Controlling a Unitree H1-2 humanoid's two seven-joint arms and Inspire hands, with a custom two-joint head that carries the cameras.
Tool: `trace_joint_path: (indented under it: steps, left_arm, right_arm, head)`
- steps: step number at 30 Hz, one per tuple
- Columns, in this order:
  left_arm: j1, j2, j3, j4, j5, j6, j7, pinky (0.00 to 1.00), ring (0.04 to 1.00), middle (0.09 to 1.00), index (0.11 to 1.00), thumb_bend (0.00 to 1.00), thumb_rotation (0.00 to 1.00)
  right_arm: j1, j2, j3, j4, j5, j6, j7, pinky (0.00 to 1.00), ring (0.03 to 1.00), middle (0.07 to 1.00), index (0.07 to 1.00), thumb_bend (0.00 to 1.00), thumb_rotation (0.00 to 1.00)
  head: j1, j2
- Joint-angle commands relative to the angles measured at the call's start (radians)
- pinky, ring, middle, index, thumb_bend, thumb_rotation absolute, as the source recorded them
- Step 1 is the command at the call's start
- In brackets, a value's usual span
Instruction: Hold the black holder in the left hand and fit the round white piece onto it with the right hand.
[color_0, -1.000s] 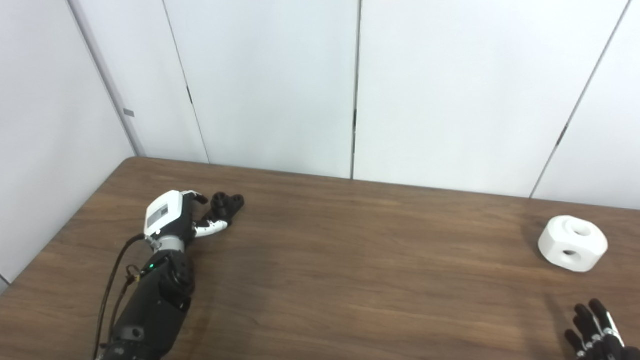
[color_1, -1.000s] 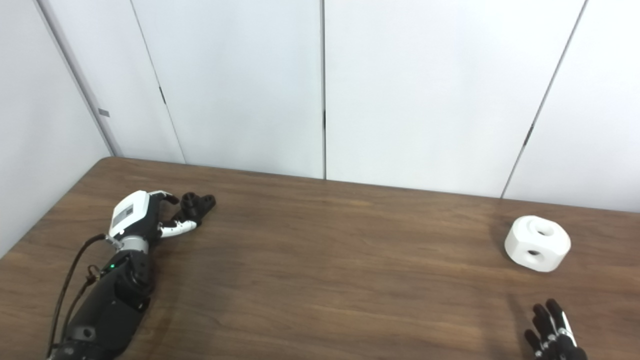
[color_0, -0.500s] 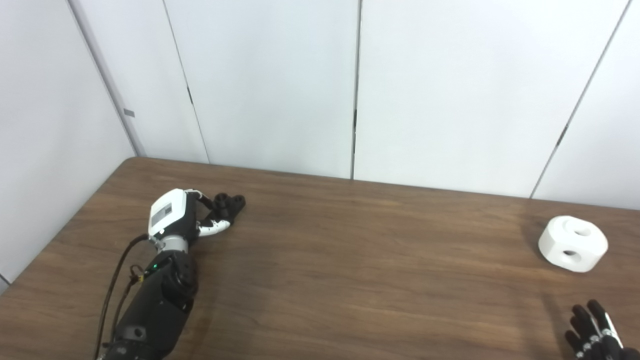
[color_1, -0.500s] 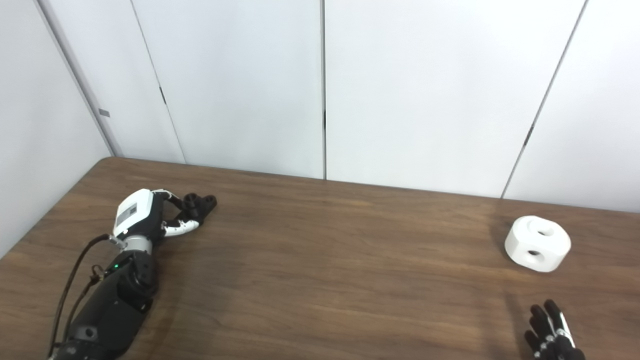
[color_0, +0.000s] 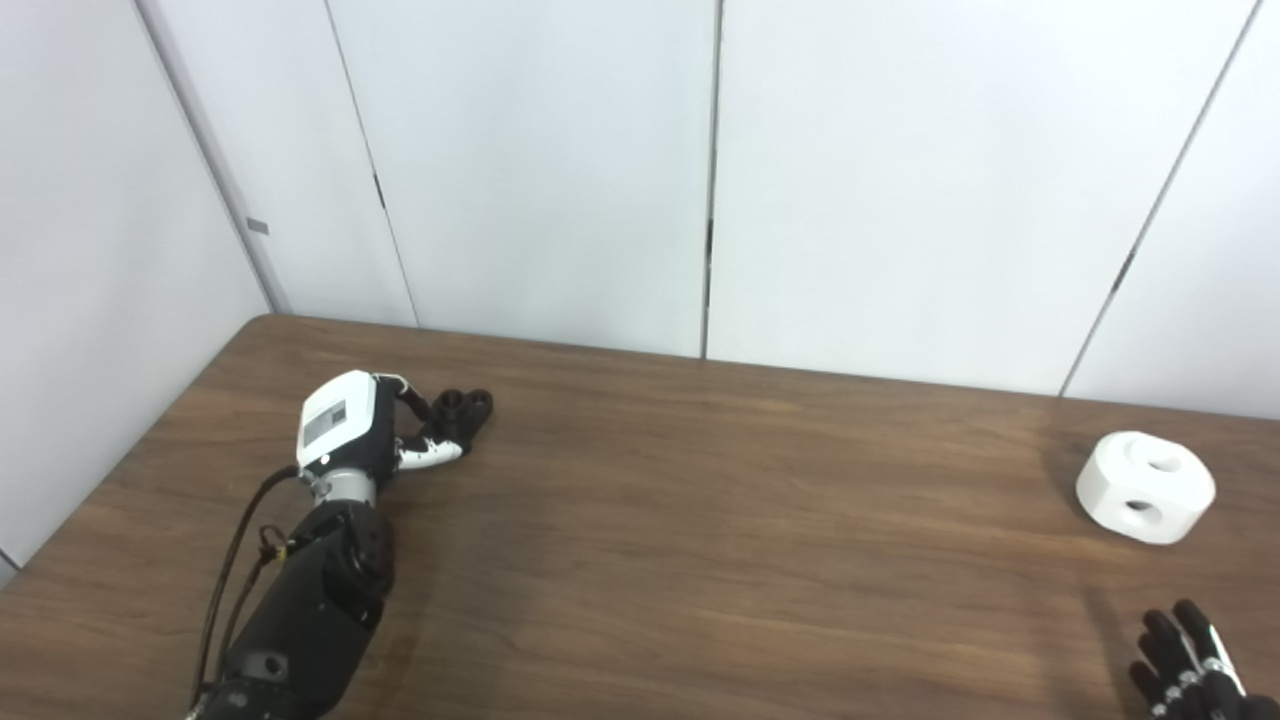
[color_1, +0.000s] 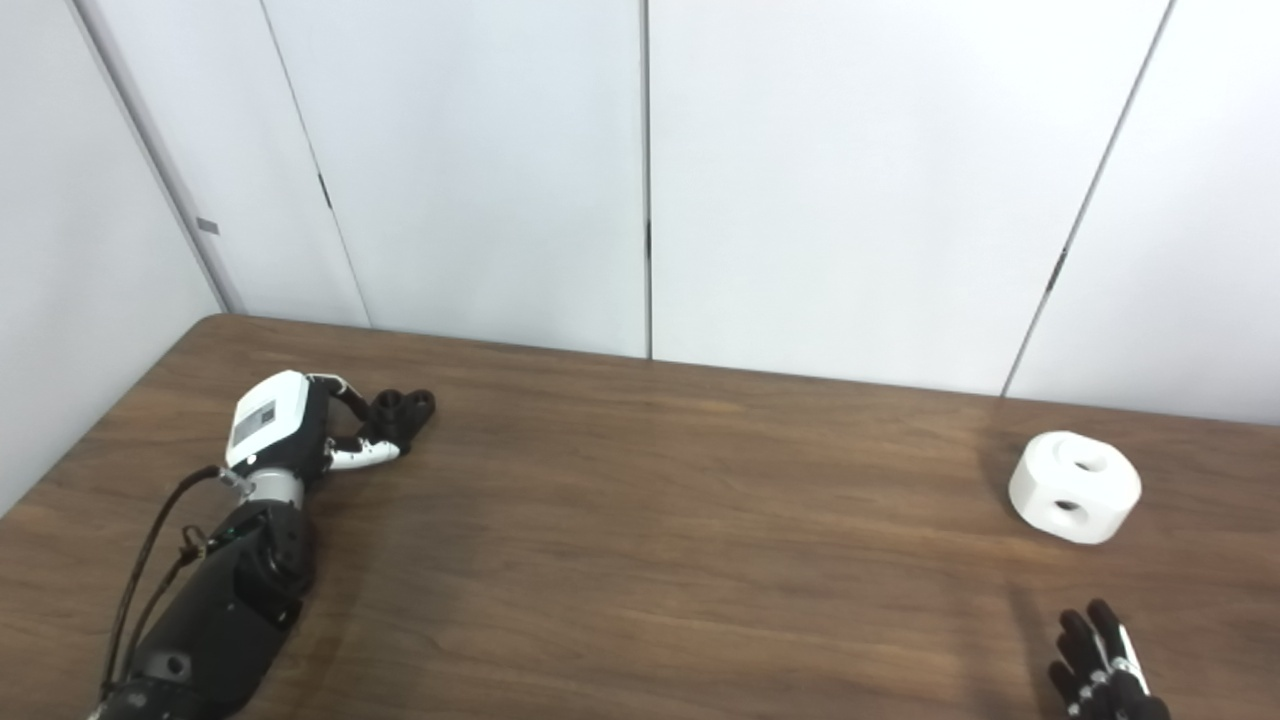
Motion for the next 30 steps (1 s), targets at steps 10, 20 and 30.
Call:
trace_joint_path:
  steps: [10,20,30]
  left_arm:
    - [-0.004,0.024,0.010,-0.048,-0.009,-0.053,0.012,0.79,0.856,0.746,0.484,0.52,0.04]
    - [0.062,0.010,0.002,-0.195,-0.016,-0.048,-0.058,0.72,0.825,0.743,0.484,0.52,0.05]
    - [0.153,-0.057,-0.049,-0.390,-0.009,-0.041,-0.161,0.72,0.841,0.764,0.486,0.52,0.05]
  right_arm:
    - [0.020,-0.005,0.000,-0.019,-0.001,0.028,-0.001,1.00,1.000,0.967,1.000,0.63,1.00]
    - [0.021,-0.004,0.007,-0.028,-0.015,0.033,-0.001,1.00,0.983,0.962,1.000,0.63,1.00]
    - [0.017,0.005,0.016,-0.036,-0.015,0.040,-0.005,1.00,0.965,0.954,1.000,0.62,1.00]
  head:
    - [-0.004,0.005]
    - [-0.012,0.015]
    - [-0.035,0.033]
